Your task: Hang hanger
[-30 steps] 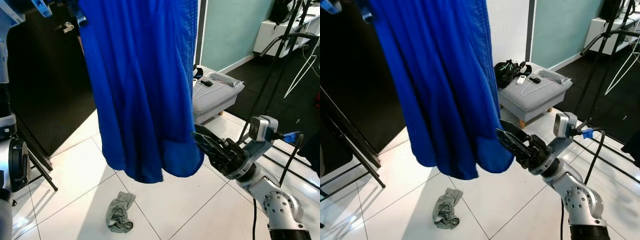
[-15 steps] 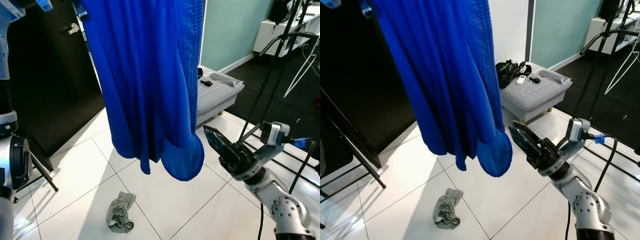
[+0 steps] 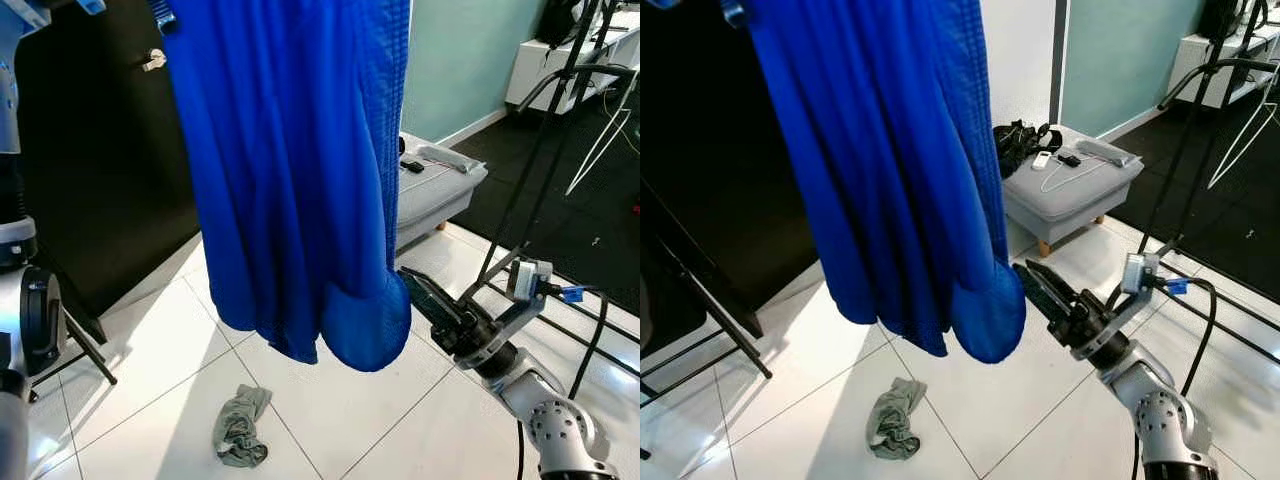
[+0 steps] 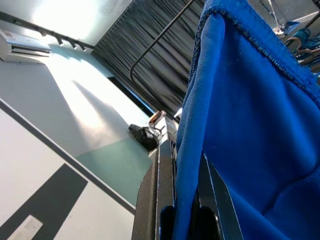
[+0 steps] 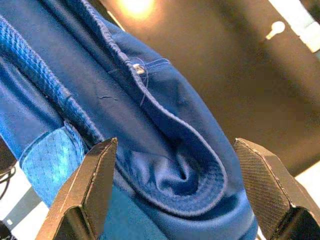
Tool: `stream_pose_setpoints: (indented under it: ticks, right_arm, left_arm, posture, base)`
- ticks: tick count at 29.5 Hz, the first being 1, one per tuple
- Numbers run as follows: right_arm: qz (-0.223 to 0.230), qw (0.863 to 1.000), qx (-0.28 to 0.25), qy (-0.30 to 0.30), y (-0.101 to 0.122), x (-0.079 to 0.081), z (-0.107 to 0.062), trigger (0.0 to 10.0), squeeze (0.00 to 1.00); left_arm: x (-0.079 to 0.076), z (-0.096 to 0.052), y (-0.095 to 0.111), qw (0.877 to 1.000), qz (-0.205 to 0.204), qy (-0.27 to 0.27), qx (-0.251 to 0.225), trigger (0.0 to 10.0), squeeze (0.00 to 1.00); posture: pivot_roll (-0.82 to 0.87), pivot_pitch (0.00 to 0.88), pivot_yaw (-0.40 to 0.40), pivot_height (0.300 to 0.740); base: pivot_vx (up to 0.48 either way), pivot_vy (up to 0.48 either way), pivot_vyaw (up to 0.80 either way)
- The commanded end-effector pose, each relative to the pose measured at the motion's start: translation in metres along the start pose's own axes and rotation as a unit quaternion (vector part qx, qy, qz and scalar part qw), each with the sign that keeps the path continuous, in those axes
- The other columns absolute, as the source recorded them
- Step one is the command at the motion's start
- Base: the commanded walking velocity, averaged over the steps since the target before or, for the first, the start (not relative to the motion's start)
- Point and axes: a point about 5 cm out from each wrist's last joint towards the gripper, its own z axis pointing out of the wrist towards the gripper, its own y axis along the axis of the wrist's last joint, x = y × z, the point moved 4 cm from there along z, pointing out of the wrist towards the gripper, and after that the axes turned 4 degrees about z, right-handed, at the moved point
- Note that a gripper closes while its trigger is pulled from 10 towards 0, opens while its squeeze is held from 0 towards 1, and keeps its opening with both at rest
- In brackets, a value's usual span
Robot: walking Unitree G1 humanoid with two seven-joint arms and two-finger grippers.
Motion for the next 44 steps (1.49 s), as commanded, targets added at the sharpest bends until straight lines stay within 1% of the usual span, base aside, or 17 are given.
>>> stream_pose_setpoints:
  ticks: [1,5,9,11,12,26,27,28,29,34,44]
  right_arm:
    - [0.003,1.000,0.012,0.014,-0.005,0.005,0.004,10.0,0.00]
    - [-0.008,0.999,0.032,0.021,-0.013,0.008,0.013,10.0,0.00]
    - [-0.022,0.998,0.053,0.024,-0.019,0.009,0.016,10.0,0.00]
    - [-0.022,0.998,0.053,0.024,-0.019,0.009,0.016,10.0,0.00]
    - [-0.031,0.997,0.062,0.022,-0.021,0.008,0.019,10.0,0.00]
    - [-0.045,0.996,0.068,0.023,-0.019,0.008,0.025,10.0,0.00]
    - [-0.047,0.996,0.069,0.023,-0.018,0.008,0.025,9.2,0.00]
    - [-0.047,0.996,0.069,0.023,-0.018,0.008,0.025,9.2,0.00]
    - [-0.050,0.996,0.067,0.019,-0.017,0.006,0.025,0.0,0.00]
    - [-0.056,0.996,0.064,0.015,-0.014,0.005,0.025,0.0,0.00]
    - [-0.068,0.997,0.039,0.006,-0.002,0.002,0.025,0.0,0.00]
  left_arm:
    - [0.002,0.003,0.009,1.000,0.012,0.003,-0.012,10.0,0.00]
    - [0.000,0.006,0.012,1.000,0.011,-0.002,-0.016,10.0,0.00]
    - [-0.004,0.010,0.014,1.000,0.009,-0.008,-0.022,10.0,0.00]
    - [-0.004,0.010,0.014,1.000,0.009,-0.008,-0.022,10.0,0.00]
    - [-0.008,0.011,0.015,1.000,0.005,-0.013,-0.026,10.0,0.00]
    - [-0.012,0.012,0.015,0.999,0.001,-0.017,-0.029,10.0,0.00]
    - [-0.012,0.011,0.015,0.999,0.000,-0.017,-0.030,10.0,0.00]
    - [-0.012,0.011,0.015,0.999,0.000,-0.017,-0.030,10.0,0.00]
    - [-0.012,0.012,0.015,0.999,0.000,-0.017,-0.031,10.0,0.00]
    - [-0.013,0.012,0.016,0.999,0.000,-0.016,-0.033,10.0,0.00]
    - [-0.011,0.010,0.019,0.999,0.001,-0.016,-0.039,10.0,0.00]
  posture:
    - [0.03,0.000,0.081,0.740]
    - [0.05,0.000,0.090,0.740]
    - [0.05,0.000,0.090,0.740]
    - [0.05,0.000,0.090,0.740]
    - [0.05,0.000,0.090,0.740]
    - [0.05,0.000,0.081,0.740]
    - [0.05,0.000,0.079,0.740]
    - [0.05,0.000,0.079,0.740]
    - [0.04,0.000,0.073,0.740]
    - [0.04,0.000,0.073,0.740]
    - [0.03,0.000,0.080,0.740]
  base:
    - [0.000,0.000,0.00]
    - [0.000,0.000,0.00]
    - [0.000,0.000,0.00]
    - [0.000,0.000,0.00]
    - [0.000,0.000,0.00]
    - [0.000,0.000,0.00]
    - [0.000,0.000,0.00]
    - [0.000,0.000,0.00]
    - [0.000,0.000,0.00]
    - [0.000,0.000,0.00]
    - [0.000,0.000,0.00]
